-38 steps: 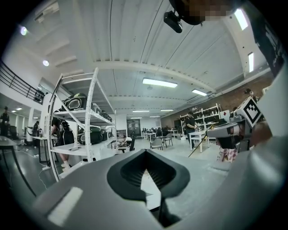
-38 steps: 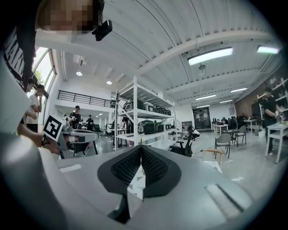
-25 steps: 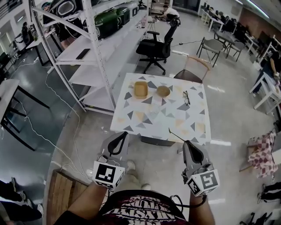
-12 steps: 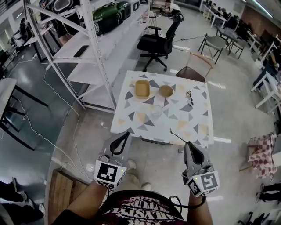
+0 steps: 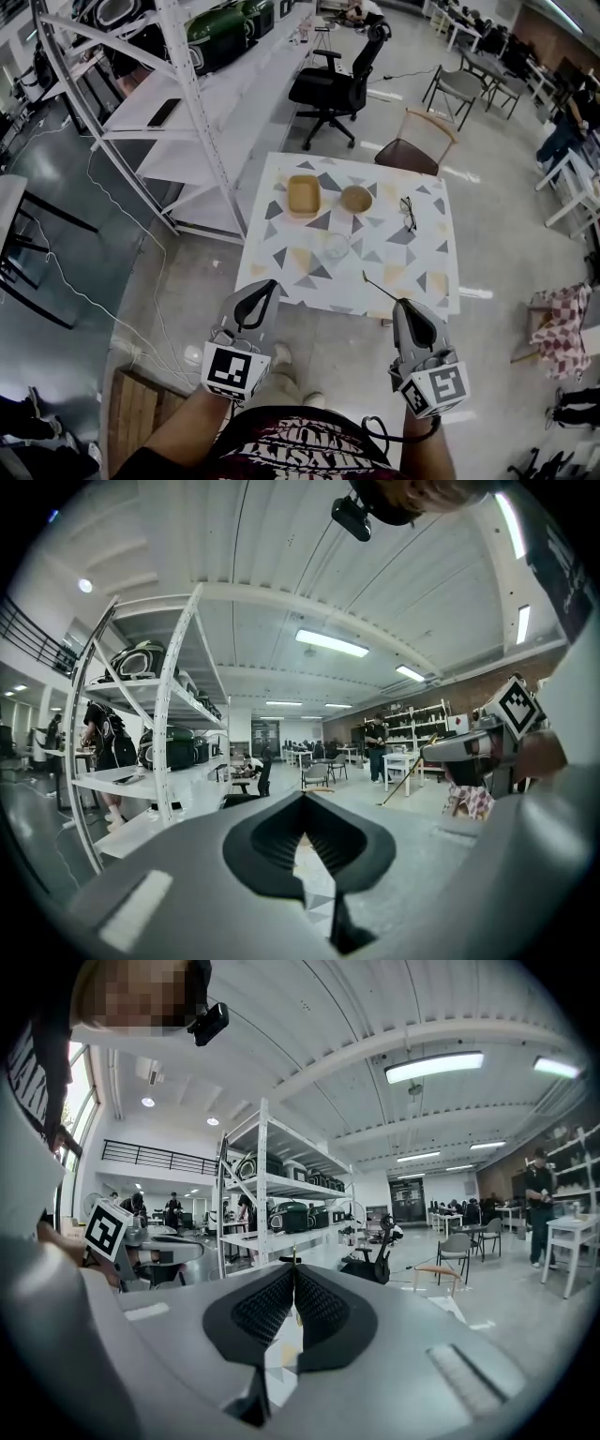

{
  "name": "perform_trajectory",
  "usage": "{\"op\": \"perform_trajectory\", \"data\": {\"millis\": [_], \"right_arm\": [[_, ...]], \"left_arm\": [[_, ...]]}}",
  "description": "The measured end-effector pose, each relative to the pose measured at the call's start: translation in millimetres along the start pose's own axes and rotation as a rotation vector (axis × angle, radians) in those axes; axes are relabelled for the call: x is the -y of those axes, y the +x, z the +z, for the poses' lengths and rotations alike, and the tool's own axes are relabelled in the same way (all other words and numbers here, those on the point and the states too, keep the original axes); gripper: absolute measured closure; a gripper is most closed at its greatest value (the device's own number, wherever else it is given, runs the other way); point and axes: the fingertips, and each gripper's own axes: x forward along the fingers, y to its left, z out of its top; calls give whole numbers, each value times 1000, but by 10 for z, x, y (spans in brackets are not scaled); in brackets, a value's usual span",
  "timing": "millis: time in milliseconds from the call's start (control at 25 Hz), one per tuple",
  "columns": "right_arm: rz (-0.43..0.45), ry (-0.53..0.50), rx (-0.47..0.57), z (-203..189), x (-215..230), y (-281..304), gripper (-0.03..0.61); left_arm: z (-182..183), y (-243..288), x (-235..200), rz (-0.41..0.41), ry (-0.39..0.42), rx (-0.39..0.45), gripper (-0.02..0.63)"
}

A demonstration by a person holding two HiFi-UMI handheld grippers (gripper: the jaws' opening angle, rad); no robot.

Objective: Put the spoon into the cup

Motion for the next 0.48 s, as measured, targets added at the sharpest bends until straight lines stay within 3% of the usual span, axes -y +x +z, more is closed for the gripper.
{"op": "perform_trajectory", "data": {"millis": [480], "right_arm": [[-21,-5,-10,112,84,597,545]], "left_arm": [[18,455,-450,-33,-14,-2,614]]}}
